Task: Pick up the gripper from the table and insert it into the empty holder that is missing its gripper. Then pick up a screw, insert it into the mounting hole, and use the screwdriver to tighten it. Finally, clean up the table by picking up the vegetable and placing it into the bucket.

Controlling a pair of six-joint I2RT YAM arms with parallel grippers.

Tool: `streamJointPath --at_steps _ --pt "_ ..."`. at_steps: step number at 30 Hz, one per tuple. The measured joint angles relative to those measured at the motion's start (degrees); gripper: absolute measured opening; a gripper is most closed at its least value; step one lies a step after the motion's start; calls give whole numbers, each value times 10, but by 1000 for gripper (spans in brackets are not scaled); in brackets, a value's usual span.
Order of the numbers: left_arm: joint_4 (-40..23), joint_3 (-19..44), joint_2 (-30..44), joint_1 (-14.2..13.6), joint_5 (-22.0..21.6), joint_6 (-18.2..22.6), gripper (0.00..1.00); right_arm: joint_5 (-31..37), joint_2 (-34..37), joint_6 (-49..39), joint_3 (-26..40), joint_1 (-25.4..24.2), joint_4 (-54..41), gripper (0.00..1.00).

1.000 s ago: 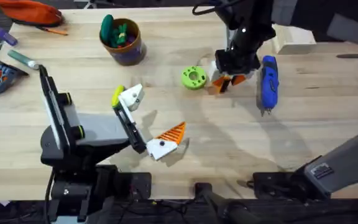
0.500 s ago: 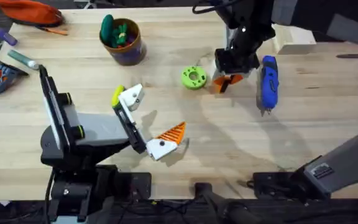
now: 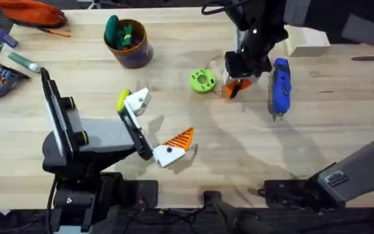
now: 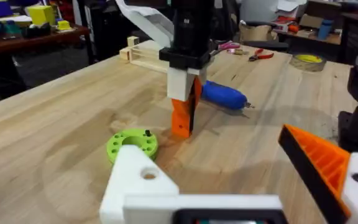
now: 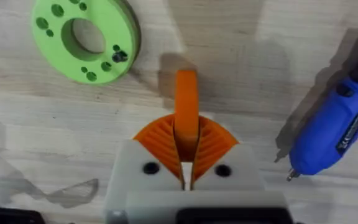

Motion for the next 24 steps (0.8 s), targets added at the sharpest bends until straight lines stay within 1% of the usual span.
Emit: streamJointPath --at_steps 2,18,21,24 --pt "0 0 0 0 0 0 985 0 0 0 0 0 0 17" --pt "0 0 0 0 0 0 985 0 -4 0 1 0 -3 16" --pt "0 0 0 0 0 0 986 0 -27 0 1 0 -3 16" --pt "0 0 0 0 0 0 986 -1 -80 0 1 0 -2 16"
